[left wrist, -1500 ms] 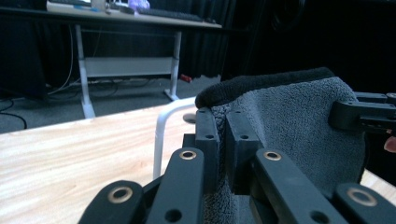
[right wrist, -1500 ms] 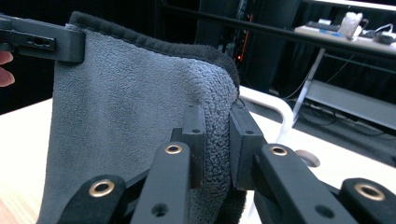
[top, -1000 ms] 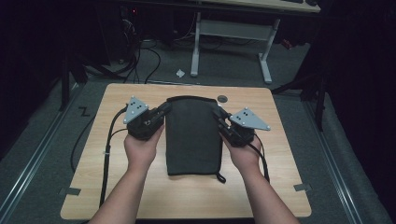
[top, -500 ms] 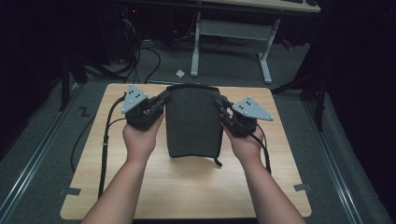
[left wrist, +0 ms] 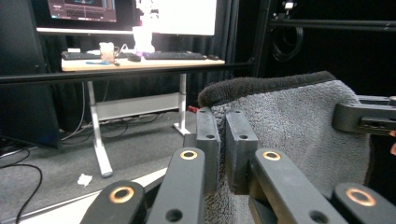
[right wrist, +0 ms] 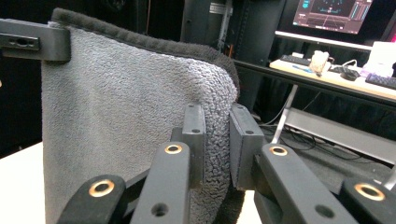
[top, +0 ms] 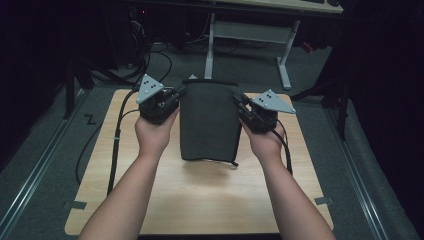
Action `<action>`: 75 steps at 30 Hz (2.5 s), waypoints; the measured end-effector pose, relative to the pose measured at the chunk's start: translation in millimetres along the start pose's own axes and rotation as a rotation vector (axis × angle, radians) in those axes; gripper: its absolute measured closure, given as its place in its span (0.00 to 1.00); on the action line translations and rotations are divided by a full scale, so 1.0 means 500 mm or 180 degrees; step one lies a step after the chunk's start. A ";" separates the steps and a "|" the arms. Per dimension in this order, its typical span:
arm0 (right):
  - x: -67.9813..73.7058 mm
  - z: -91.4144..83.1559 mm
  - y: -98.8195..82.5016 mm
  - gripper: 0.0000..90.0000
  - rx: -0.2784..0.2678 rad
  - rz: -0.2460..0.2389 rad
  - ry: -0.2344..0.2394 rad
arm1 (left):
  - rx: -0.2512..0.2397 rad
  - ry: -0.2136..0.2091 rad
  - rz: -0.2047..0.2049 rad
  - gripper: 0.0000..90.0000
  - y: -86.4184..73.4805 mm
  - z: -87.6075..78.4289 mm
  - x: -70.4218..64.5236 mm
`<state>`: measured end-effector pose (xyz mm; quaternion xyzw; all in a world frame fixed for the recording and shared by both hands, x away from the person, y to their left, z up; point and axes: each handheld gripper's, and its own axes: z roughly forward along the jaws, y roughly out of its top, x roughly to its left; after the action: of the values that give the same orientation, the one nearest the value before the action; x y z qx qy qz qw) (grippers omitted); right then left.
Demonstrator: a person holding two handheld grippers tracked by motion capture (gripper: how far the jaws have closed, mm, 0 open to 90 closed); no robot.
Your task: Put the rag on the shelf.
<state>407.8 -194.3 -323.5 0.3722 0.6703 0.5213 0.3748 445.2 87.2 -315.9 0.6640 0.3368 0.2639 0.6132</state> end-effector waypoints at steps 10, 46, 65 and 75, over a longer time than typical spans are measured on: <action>-0.036 0.059 0.016 0.88 0.0112 -0.0095 -0.0006 | 0.0094 0.0058 0.0015 0.95 0.005 0.062 0.040; -0.098 0.184 -0.098 0.88 0.0596 -0.0199 0.0102 | 0.0878 -0.0016 -0.0149 0.96 -0.154 0.167 0.112; -0.117 0.188 -0.132 0.88 0.0768 -0.0046 0.0228 | 0.1008 -0.0066 -0.0207 0.96 -0.192 0.167 0.106; -0.117 0.187 -0.150 0.88 0.0776 0.0073 0.0358 | 0.1085 -0.0097 -0.0263 0.96 -0.214 0.159 0.109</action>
<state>508.9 -220.3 -406.6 0.3928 0.7443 0.4603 0.2826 527.3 80.7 -434.3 0.7478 0.3944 0.1675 0.5071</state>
